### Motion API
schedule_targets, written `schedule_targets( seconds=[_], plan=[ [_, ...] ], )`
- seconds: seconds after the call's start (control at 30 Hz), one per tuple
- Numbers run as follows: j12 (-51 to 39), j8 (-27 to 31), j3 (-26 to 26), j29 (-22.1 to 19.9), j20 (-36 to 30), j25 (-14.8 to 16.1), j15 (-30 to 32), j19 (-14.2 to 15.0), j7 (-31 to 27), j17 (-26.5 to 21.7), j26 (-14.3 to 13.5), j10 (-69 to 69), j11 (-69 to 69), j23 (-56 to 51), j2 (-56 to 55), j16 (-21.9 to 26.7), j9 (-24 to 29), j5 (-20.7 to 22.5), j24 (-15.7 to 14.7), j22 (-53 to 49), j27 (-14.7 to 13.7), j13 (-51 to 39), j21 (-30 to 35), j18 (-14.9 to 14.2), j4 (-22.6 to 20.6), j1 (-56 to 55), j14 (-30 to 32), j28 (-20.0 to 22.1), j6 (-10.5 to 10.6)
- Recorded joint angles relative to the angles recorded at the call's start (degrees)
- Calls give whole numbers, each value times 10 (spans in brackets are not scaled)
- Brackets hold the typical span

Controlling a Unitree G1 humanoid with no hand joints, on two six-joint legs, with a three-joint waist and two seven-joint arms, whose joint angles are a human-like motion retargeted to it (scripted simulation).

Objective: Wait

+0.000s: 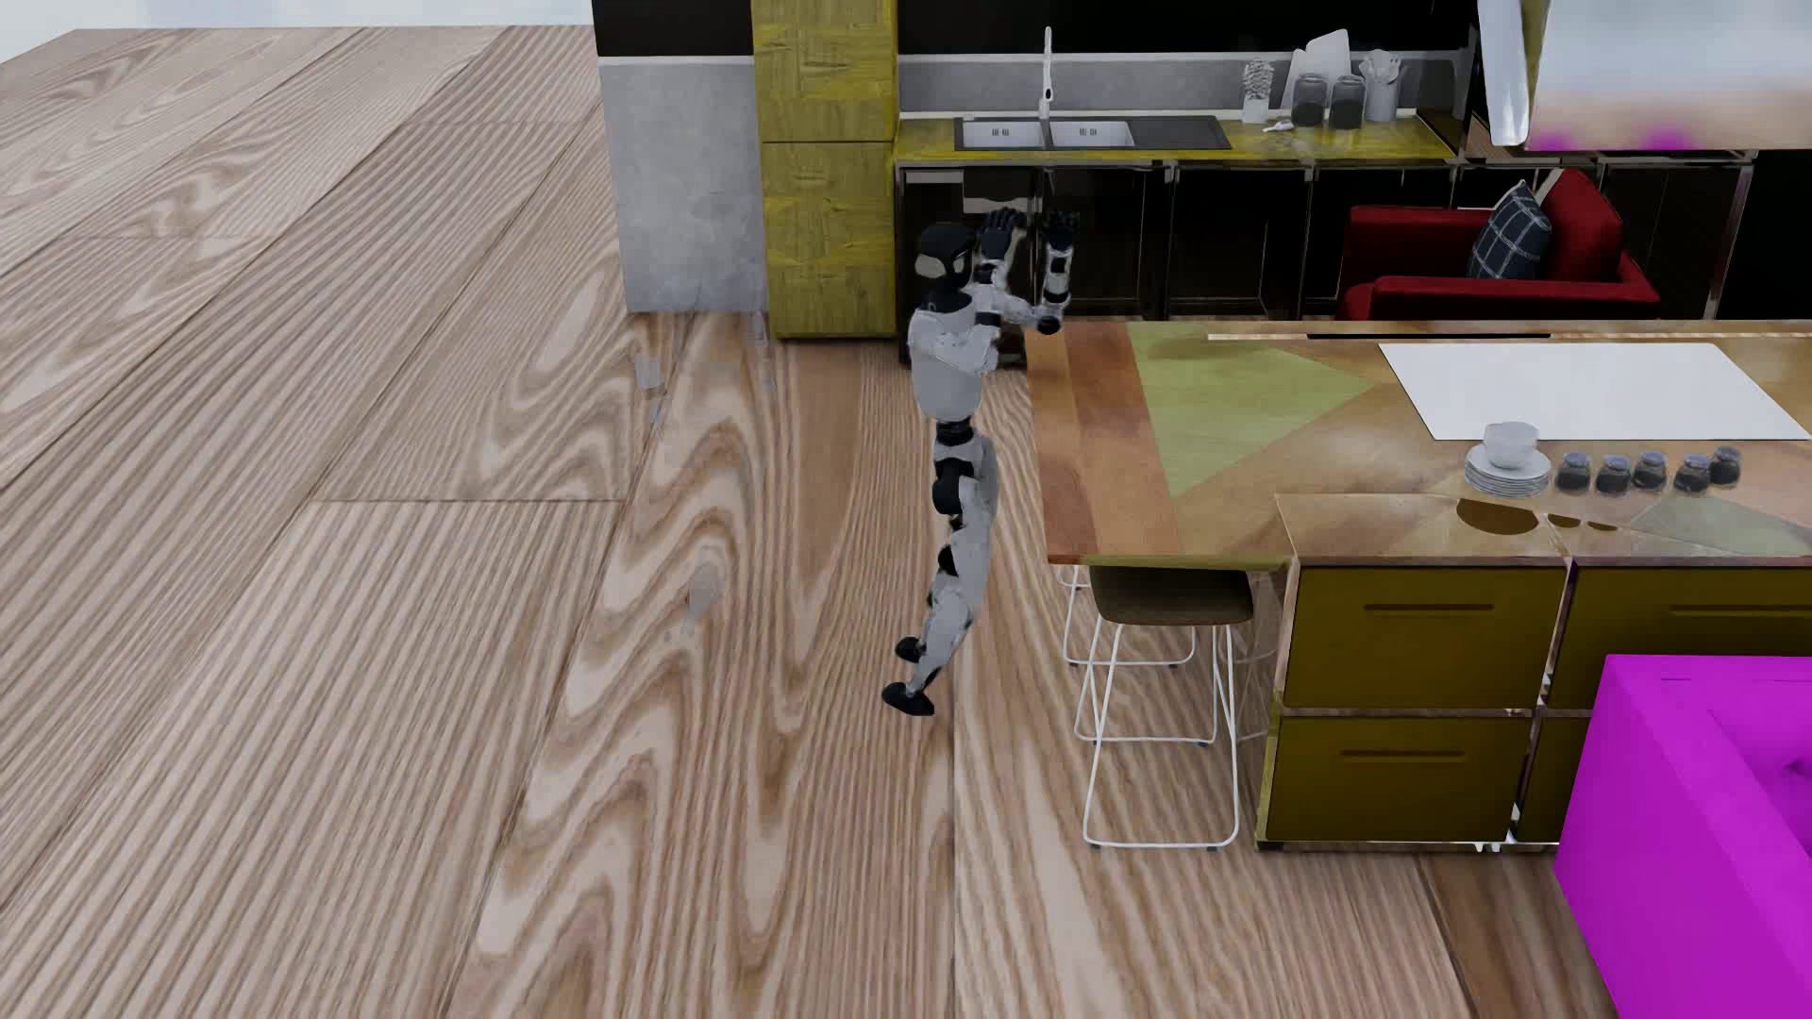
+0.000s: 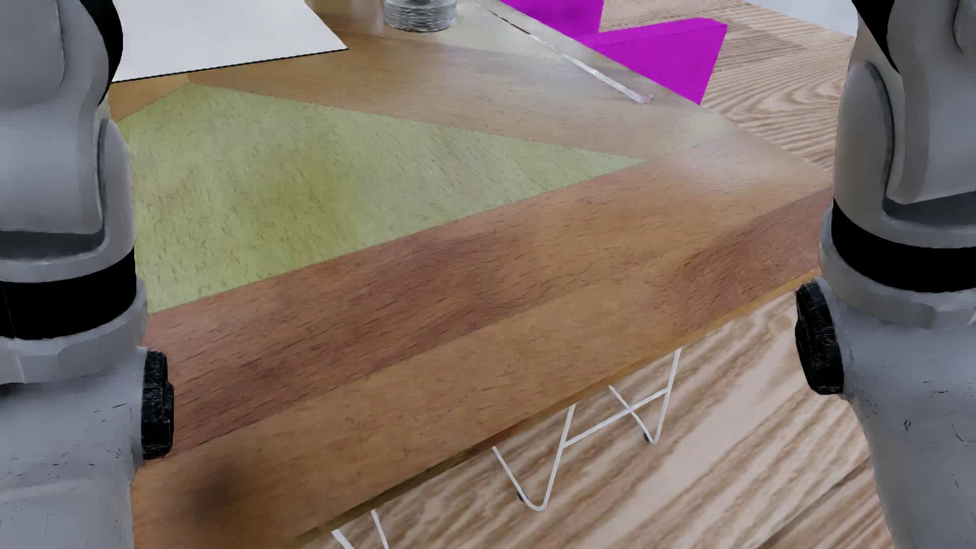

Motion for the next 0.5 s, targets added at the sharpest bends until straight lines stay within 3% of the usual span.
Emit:
schedule_targets(
  seconds=[0.13,0.27,0.4,0.5],
  plan=[
    [-16,0,12,0,23,0,3,0,0,-6,0,-11,0,-1,-4,0,2,-1,0,-49,0,4,-6,0,0,-1,14,0,7],
    [-34,0,19,0,37,0,5,0,0,-10,0,19,2,-11,-1,1,22,-2,0,-104,0,25,-15,0,0,-7,-17,0,9],
    [-37,0,28,0,32,0,13,0,0,-28,0,-9,-2,-14,-12,-1,11,-6,0,-103,0,48,-23,0,-3,-11,17,0,19],
    [-50,0,24,0,28,0,12,0,0,-35,0,7,-4,-22,-6,4,16,-7,0,-105,0,61,-33,0,-4,-14,-3,0,19]
  ],
)
